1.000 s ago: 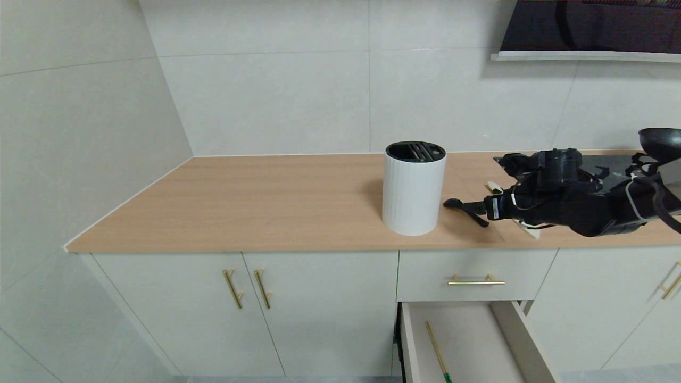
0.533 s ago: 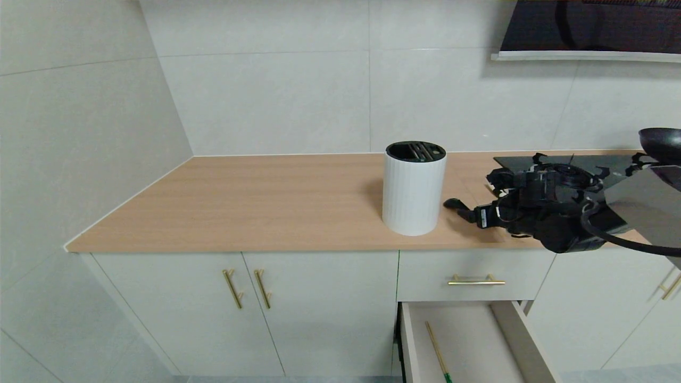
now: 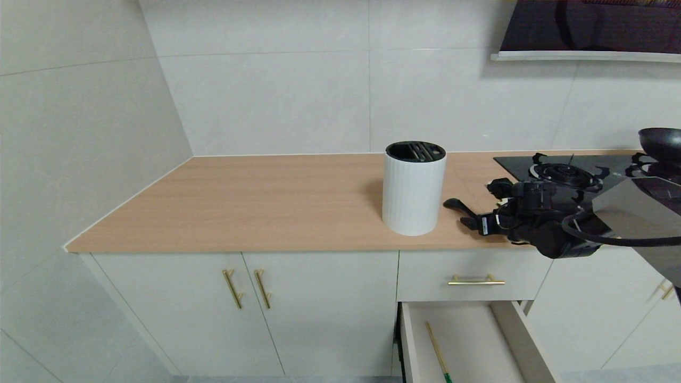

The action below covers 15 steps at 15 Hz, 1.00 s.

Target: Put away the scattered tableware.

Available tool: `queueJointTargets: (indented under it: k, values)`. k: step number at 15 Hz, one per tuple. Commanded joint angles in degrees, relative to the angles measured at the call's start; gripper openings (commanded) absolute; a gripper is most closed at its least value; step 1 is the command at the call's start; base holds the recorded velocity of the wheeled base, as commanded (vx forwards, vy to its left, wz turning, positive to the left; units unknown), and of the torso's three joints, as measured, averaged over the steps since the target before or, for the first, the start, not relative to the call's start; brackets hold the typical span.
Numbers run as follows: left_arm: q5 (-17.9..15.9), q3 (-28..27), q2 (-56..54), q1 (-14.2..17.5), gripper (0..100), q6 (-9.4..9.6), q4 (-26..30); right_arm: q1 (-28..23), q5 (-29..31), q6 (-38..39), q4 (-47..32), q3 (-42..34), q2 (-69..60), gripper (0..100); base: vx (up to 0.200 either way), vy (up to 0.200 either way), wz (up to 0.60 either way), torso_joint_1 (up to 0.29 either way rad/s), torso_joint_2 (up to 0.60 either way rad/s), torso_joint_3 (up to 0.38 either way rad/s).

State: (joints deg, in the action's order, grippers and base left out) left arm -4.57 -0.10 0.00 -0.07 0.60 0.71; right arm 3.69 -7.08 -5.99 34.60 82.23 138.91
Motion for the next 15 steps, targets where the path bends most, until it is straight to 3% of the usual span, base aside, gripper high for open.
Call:
queueJointTargets:
  k: [1, 9, 10, 15]
  values:
    - [0.00, 0.01, 0.00, -0.01, 100, 0.02, 0.00, 0.09, -0.04, -0.17, 0.03, 0.22, 0.75, 100, 0.000, 0.000, 0.00, 0.000, 0.00, 0.000]
    - [0.00, 0.01, 0.00, -0.01, 100, 0.02, 0.00, 0.17, 1.02, -0.34, -0.06, 0.39, 0.92, 100, 0.000, 0.000, 0.00, 0.000, 0.00, 0.000]
    - [0.00, 0.01, 0.00, -0.01, 100, 0.02, 0.00, 0.26, 1.02, -0.34, -0.06, 0.39, 0.92, 0, 0.000, 0.000, 0.00, 0.000, 0.00, 0.000]
    - [0.00, 0.01, 0.00, -0.01, 100, 0.02, 0.00, 0.26, 1.02, -0.34, -0.06, 0.30, 0.92, 0, 0.000, 0.000, 0.00, 0.000, 0.00, 0.000]
